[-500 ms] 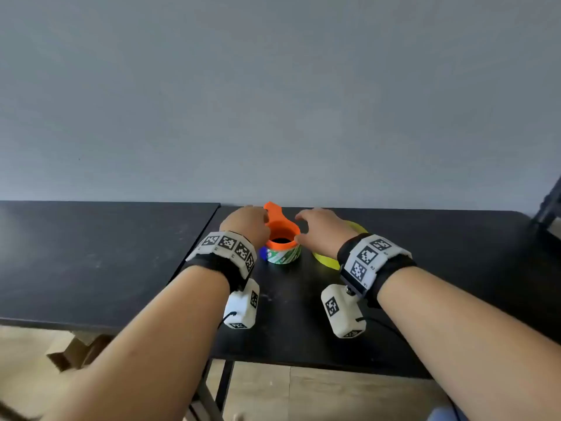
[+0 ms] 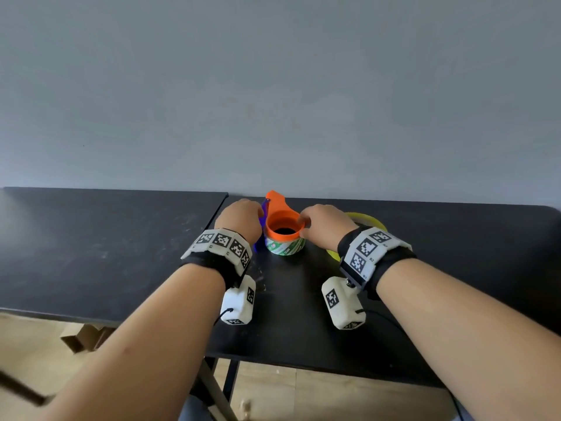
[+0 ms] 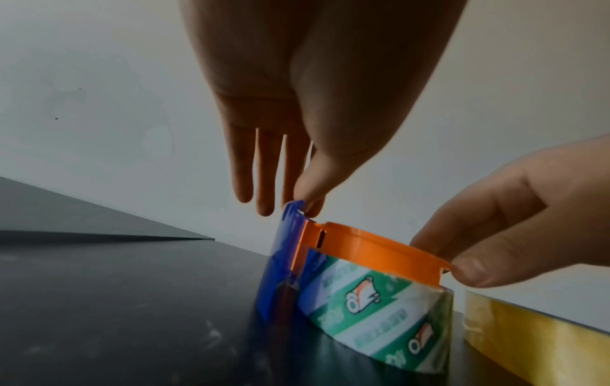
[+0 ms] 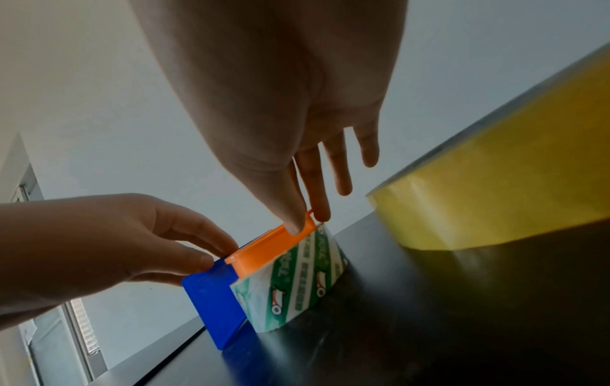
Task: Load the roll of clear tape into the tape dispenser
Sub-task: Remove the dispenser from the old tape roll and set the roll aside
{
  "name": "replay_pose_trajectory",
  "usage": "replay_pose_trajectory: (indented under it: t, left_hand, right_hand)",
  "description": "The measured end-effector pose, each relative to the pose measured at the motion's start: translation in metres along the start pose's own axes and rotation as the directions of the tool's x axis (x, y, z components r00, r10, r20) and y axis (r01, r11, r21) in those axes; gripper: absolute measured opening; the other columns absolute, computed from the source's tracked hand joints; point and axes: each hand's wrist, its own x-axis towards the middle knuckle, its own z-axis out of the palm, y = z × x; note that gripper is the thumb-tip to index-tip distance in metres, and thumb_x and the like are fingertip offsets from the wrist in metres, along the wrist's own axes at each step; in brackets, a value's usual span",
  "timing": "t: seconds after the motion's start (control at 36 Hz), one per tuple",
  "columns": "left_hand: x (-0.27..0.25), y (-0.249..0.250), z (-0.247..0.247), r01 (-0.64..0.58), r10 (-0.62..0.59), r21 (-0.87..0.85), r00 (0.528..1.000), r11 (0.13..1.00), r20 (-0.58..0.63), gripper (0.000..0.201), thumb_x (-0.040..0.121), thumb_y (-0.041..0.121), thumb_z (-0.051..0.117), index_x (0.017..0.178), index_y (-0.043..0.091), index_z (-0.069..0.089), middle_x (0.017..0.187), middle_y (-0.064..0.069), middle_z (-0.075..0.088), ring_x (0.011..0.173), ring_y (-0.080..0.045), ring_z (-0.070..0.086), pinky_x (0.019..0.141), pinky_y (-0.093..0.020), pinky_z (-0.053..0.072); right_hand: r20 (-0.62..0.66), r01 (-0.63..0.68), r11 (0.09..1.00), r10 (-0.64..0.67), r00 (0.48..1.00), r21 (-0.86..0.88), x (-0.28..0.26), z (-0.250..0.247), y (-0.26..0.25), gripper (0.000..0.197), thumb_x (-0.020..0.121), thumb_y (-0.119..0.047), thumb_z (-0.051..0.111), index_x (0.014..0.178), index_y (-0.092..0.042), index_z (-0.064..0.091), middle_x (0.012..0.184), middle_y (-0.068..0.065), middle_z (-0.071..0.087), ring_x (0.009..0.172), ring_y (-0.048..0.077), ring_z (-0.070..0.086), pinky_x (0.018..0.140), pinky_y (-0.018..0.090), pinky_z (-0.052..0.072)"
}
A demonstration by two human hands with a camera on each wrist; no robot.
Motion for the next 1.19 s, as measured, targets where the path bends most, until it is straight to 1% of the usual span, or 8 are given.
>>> replay_pose_trajectory:
  t: [0.11, 0.28, 0.44, 0.58, 0.72, 0.83, 1.0, 1.19]
  left_hand:
    - [0.0, -0.005, -0.004, 0.01, -0.011, 0.053, 1.0, 0.999, 0.018, 0.042, 0.092, 0.001, 0.047, 0.131, 0.014, 0.055, 0.134, -0.01, 0.054, 0.117, -0.027, 0.056, 0.101, -0.037, 0.047]
    - [-0.002, -0.013, -0.008, 0.017, -0.02, 0.102, 0.999, 0.995, 0.029, 0.043, 0.092, -0.001, 0.046, 0.133, 0.01, 0.053, 0.135, -0.013, 0.052, 0.12, -0.03, 0.055, 0.103, -0.039, 0.045]
    - [0.0, -0.011, 0.001, -0.098, 0.098, 0.01, 0.986, 0.995, -0.132, 0.039, 0.087, 0.004, 0.048, 0.122, 0.014, 0.062, 0.127, -0.007, 0.059, 0.122, -0.026, 0.049, 0.099, -0.037, 0.046]
    - [0.004, 0.001, 0.012, -0.166, 0.167, 0.048, 0.986, 0.985, -0.003, 0.034, 0.085, 0.017, 0.054, 0.113, 0.029, 0.07, 0.12, -0.007, 0.06, 0.113, -0.025, 0.054, 0.09, -0.033, 0.048]
    - [0.006, 0.007, 0.011, -0.125, 0.119, 0.069, 0.989, 0.99, 0.086, 0.03, 0.094, 0.022, 0.053, 0.121, 0.024, 0.067, 0.133, -0.013, 0.052, 0.116, -0.03, 0.055, 0.101, -0.04, 0.047]
    - [0.001, 0.005, 0.01, -0.15, 0.15, 0.033, 0.989, 0.988, 0.003, 0.027, 0.092, 0.01, 0.05, 0.11, 0.013, 0.071, 0.115, -0.008, 0.067, 0.107, -0.025, 0.062, 0.091, -0.035, 0.052]
    - [-0.001, 0.008, -0.004, -0.131, 0.131, 0.003, 0.991, 0.991, -0.036, 0.023, 0.089, 0.007, 0.048, 0.096, 0.009, 0.07, 0.1, -0.011, 0.069, 0.093, -0.03, 0.063, 0.077, -0.032, 0.047]
    - [-0.007, 0.002, -0.01, -0.14, 0.134, -0.018, 0.97, 0.99, -0.203, 0.029, 0.089, 0.006, 0.047, 0.101, 0.012, 0.073, 0.101, -0.011, 0.069, 0.093, -0.033, 0.063, 0.081, -0.037, 0.052]
  right_hand:
    - [-0.004, 0.003, 1.0, -0.003, 1.0, 0.019, 0.007, 0.006, -0.005, 0.026, 0.092, -0.021, 0.05, 0.113, -0.021, 0.066, 0.112, 0.005, 0.069, 0.105, 0.029, 0.064, 0.094, 0.045, 0.051]
    - [0.018, -0.021, 0.999, 0.02, 1.0, 0.041, 0.012, 0.012, -0.009, 0.038, 0.096, -0.017, 0.044, 0.132, -0.019, 0.057, 0.129, 0.007, 0.064, 0.118, 0.029, 0.06, 0.101, 0.045, 0.048]
    - [-0.017, -0.021, 0.996, 0.022, 1.0, 0.081, 0.019, 0.018, -0.011, 0.043, 0.091, -0.023, 0.051, 0.134, -0.025, 0.052, 0.127, 0.006, 0.063, 0.113, 0.028, 0.061, 0.096, 0.047, 0.051]
    - [-0.053, -0.062, 0.996, 0.066, 0.996, 0.068, 0.016, 0.015, -0.008, 0.052, 0.093, -0.019, 0.054, 0.143, -0.017, 0.039, 0.139, 0.012, 0.052, 0.126, 0.031, 0.053, 0.103, 0.046, 0.046]
    - [-0.059, -0.052, 0.994, 0.058, 0.997, 0.096, 0.017, 0.016, -0.004, 0.053, 0.094, -0.021, 0.055, 0.144, -0.016, 0.038, 0.141, 0.012, 0.052, 0.128, 0.029, 0.051, 0.103, 0.041, 0.046]
    - [-0.059, -0.054, 0.994, 0.06, 0.996, 0.095, 0.013, 0.014, -0.002, 0.053, 0.094, -0.022, 0.055, 0.144, -0.016, 0.038, 0.14, 0.011, 0.053, 0.127, 0.029, 0.053, 0.102, 0.041, 0.046]
    - [-0.068, -0.057, 0.993, 0.064, 0.996, 0.1, 0.008, 0.013, -0.002, 0.051, 0.094, -0.022, 0.054, 0.142, -0.012, 0.039, 0.137, 0.014, 0.054, 0.125, 0.031, 0.053, 0.101, 0.041, 0.046]
    - [-0.097, -0.021, 0.996, 0.029, 0.995, 0.082, 0.006, 0.011, -0.006, 0.029, 0.092, -0.018, 0.054, 0.12, -0.012, 0.058, 0.119, 0.01, 0.063, 0.107, 0.028, 0.06, 0.088, 0.037, 0.049]
